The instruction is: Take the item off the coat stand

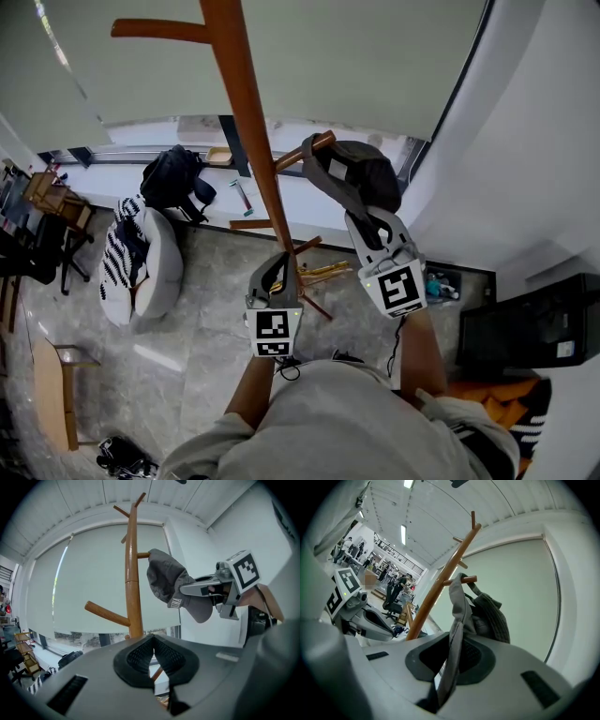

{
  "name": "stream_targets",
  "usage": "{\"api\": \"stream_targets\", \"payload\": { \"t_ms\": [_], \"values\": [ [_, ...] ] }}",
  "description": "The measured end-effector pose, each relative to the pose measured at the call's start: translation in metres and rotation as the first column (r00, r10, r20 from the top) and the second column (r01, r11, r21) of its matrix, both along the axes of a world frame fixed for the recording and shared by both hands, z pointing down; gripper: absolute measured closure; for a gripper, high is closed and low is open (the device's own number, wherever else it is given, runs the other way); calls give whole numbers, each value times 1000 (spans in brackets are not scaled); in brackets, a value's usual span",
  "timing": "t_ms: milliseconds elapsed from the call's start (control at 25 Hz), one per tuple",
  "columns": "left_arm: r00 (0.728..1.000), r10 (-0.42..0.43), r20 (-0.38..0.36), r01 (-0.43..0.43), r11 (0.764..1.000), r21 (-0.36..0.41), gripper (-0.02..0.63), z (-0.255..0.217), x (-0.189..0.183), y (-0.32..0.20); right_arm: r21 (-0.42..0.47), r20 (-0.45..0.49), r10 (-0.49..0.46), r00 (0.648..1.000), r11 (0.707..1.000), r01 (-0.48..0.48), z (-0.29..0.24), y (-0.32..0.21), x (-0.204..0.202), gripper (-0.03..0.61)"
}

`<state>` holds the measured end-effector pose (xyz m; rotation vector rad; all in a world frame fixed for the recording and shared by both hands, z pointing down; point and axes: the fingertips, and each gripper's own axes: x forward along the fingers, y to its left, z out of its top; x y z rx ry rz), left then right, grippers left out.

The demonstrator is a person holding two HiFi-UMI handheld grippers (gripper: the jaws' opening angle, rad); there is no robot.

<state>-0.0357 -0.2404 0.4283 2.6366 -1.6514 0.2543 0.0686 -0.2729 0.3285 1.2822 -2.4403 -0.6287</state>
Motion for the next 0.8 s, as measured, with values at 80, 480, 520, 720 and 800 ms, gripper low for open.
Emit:
{"api": "stream_targets", "payload": {
  "t_ms": [80,480,520,720,800],
  "values": [
    [1000,4,-1,-4,1000,0,603,0,1,0,2,-9,8,1000,1000,-8,-2,0,2,551],
    [1000,19,-6,-19,1000,1,603,2,7,-2,33,21,26,999,999,-27,-6,1,9,552],
    [1000,21,-6,-21,1000,0,604,1,11,-2,36,27,28,999,999,-29,-8,1,14,552],
    [999,35,-6,-35,999,-3,603,2,16,-4,42,23,54,998,998,-55,-13,0,21,552],
    [999,42,-6,-42,999,-4,604,2,17,-5,44,28,67,997,997,-68,-13,0,24,552]
  ]
}}
